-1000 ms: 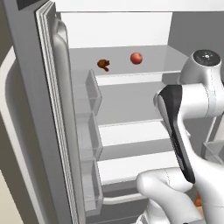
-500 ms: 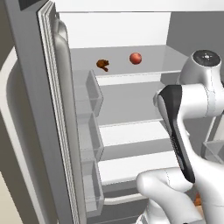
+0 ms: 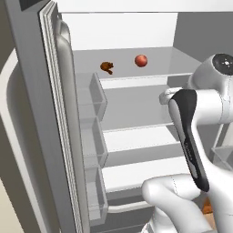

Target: Open the fridge, remove the peach, cucumber, and chicken drumstick, and place them on any counter.

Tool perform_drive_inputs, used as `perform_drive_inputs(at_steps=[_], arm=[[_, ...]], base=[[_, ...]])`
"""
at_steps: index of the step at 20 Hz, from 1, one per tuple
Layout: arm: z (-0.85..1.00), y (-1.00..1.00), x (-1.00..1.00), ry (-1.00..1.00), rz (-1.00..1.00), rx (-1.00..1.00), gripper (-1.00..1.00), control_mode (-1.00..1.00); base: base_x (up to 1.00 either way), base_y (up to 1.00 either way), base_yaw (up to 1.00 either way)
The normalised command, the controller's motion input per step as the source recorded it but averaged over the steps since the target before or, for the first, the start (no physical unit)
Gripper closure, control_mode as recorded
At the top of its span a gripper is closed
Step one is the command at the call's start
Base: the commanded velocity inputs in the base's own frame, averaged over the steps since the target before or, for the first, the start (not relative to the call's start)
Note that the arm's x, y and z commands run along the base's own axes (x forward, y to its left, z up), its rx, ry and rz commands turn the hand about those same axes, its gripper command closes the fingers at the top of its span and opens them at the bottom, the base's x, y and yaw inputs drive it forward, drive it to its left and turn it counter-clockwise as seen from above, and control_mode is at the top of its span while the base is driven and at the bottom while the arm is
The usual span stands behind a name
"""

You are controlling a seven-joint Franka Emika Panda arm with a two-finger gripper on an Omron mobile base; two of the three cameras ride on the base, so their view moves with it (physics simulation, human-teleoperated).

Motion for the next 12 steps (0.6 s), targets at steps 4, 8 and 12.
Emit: perform_drive_inputs(at_steps=[4,8,12], arm=[[0.19,0.05,0.09,-0.21,0.10,0.00,-1.00,-1.00],[0.50,0.02,0.40,0.01,0.04,0.03,-1.00,-1.00],[0.26,0.07,0.22,0.01,0.00,0.00,-1.00,-1.00]], base=[[0.00,0.00,0.00],[0.00,0.00,0.00],[0.00,0.00,0.00]])
